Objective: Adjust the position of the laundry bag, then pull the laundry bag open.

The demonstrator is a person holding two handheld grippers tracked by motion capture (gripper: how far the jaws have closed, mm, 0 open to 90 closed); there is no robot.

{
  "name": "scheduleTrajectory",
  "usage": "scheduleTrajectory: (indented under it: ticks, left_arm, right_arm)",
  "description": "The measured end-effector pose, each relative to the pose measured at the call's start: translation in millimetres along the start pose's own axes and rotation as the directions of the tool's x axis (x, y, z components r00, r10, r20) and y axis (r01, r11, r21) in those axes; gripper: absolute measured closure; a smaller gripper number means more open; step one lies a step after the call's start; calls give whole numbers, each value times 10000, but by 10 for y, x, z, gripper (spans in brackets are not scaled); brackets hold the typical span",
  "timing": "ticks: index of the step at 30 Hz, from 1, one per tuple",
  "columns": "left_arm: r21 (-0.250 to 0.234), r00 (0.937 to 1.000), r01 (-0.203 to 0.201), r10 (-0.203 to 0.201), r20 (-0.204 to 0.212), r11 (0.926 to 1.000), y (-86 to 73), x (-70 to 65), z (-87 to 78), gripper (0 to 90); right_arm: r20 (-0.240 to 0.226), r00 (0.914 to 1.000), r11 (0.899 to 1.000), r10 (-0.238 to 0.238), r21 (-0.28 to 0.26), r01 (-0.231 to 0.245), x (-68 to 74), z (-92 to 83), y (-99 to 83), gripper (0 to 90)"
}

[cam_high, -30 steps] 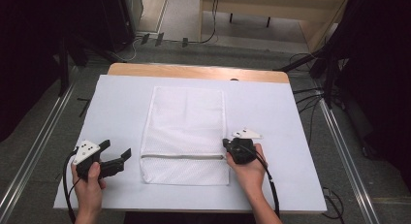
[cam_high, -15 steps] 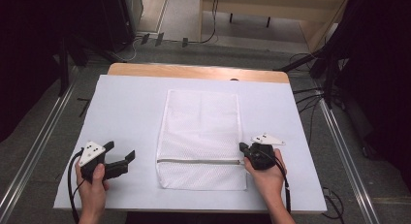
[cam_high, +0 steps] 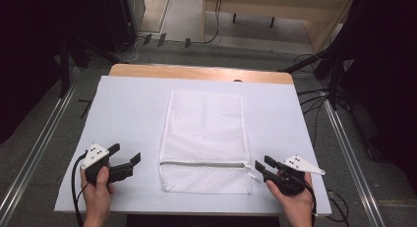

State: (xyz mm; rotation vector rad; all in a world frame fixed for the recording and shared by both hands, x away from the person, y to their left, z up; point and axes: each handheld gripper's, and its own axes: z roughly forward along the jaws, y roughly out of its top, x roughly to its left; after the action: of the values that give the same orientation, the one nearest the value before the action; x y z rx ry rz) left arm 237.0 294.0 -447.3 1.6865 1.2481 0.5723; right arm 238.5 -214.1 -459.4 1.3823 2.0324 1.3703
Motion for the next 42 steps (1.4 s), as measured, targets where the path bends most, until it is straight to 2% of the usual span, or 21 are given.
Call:
scheduleTrajectory:
  ticks: [3, 4, 5, 6, 8, 12, 15, 18, 20, 25, 29, 31, 32, 34, 39, 42]
  left_arm:
    - [57, 10000, -46, 46, 54, 10000, -8, -61, 5, 145]
    - [42, 10000, -15, 14, 71, 10000, -12, -76, 6, 146]
    - [46, 9999, -32, 31, 136, 10000, -13, -94, 9, 145]
    - [57, 9998, -53, 52, 177, 10000, -12, -110, 15, 146]
    - [61, 9997, -79, 77, 223, 10000, -4, -140, 26, 146]
    - [209, 9996, -85, 79, 288, 9997, 6, -207, 56, 148]
    - [205, 9990, 35, -44, 440, 9998, 26, -270, 90, 151]
    - [224, 9993, -120, 112, 360, 9997, 63, -357, 116, 189]
    - [216, 9985, -211, 200, 506, 9995, 81, -418, 135, 190]
    - [350, 9952, -369, 336, 914, 9987, 94, -550, 169, 190]
    - [435, 9938, -476, 429, 1026, 9979, 106, -678, 209, 192]
    - [534, 9903, -606, 534, 1286, 9967, 107, -773, 245, 193]
    - [596, 9892, -668, 582, 1348, 9960, 108, -804, 256, 193]
    - [692, 9871, -691, 582, 1491, 9952, 110, -872, 283, 193]
    - [897, 9802, -639, 456, 1929, 9939, 124, -1055, 374, 193]
    - [987, 9775, -859, 647, 2007, 9914, 136, -1177, 426, 194]
  right_arm:
    - [-132, 9996, 9992, 257, 301, -253, -4, -3, -109, 605]
    - [-180, 9984, 9977, 541, 430, -532, -9, 29, -139, 621]
    - [-180, 9981, 9967, 596, 565, -585, -11, 50, -146, 606]
    - [-215, 9987, 9966, 462, 692, -446, -11, 86, -140, 582]
    - [-329, 9984, 9964, 452, 731, -427, 7, 120, -116, 546]
    - [-679, 9938, 9914, 875, 1030, -802, 2, 178, -103, 445]
    - [-620, 9955, 9917, 722, 1110, -650, 21, 187, -113, 479]
    - [-695, 9966, 9939, 436, 1042, -362, 50, 172, -113, 515]
    - [-680, 9973, 9929, 280, 1176, -199, 59, 183, -128, 525]
    - [-763, 9969, 9901, 172, 1399, -64, 53, 219, -157, 528]
    - [-888, 9959, 9885, 188, 1514, -51, 57, 256, -166, 538]
    - [-869, 9962, 9835, 42, 1804, 116, 109, 310, -187, 534]
    - [-715, 9972, 9836, -197, 1776, 321, 156, 318, -198, 531]
    - [-540, 9981, 9827, -297, 1813, 391, 209, 315, -202, 531]
    - [-56, 9999, 9838, -96, 1790, 104, 289, 287, -233, 515]
    - [75, 9998, 9826, -182, 1849, 165, 323, 268, -243, 502]
